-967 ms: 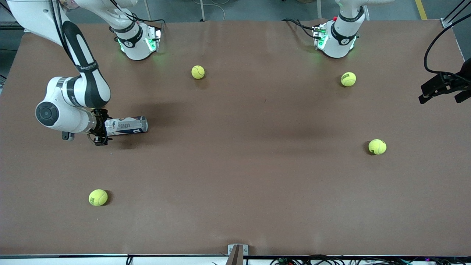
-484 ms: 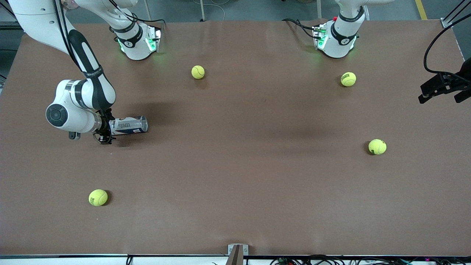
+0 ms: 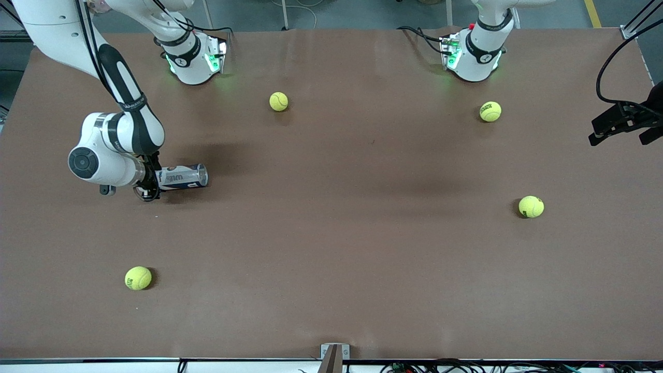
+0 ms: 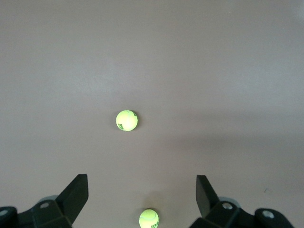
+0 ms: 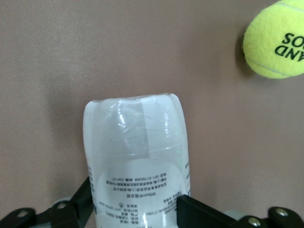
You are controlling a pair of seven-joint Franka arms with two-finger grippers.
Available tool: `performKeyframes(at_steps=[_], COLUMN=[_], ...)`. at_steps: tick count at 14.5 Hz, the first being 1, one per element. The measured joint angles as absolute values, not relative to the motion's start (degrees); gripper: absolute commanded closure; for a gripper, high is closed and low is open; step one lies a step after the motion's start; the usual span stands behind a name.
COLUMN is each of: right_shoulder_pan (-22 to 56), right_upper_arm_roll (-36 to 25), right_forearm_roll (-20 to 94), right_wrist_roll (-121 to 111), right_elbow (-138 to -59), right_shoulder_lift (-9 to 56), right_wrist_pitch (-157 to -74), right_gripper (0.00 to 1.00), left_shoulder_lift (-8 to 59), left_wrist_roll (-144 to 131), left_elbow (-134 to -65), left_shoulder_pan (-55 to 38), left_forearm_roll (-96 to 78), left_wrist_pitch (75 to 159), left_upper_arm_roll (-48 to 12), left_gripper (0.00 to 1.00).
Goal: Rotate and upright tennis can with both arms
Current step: 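Lift the can with the right gripper and carry it toward the table middle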
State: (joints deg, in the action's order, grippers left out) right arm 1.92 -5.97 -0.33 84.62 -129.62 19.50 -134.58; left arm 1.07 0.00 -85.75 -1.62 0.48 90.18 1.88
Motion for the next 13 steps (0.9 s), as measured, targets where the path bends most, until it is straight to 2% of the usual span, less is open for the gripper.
performKeyframes(at_steps=[5, 10, 13], right_shoulder_pan=[2.15, 6.14, 10.30], right_upper_arm_roll=[-5.68, -5.00, -4.79], right_forearm_roll=[-0.39, 0.07, 4.79], right_wrist_roll=[84.54, 86.44, 90.36], right_elbow=[-129.14, -122.15, -117.00], right_shoulder_lift=[19.52, 18.26, 16.66], right_wrist_pitch=[-132.39, -119.08, -112.81], right_gripper=[0.30, 0.31, 0.31], left_shoulder_lift=[1.07, 1.07, 1.07], left_wrist_roll=[0.00, 0.00, 0.00], left_elbow=[-85.75, -85.78, -85.79], left_shoulder_pan=[-1.62, -1.62, -1.62], left_forearm_roll=[0.48, 0.48, 0.48], left_wrist_pitch=[90.18, 90.18, 90.18], left_upper_arm_roll=[1.88, 1.87, 1.87], left_gripper=[0.00, 0.00, 0.00])
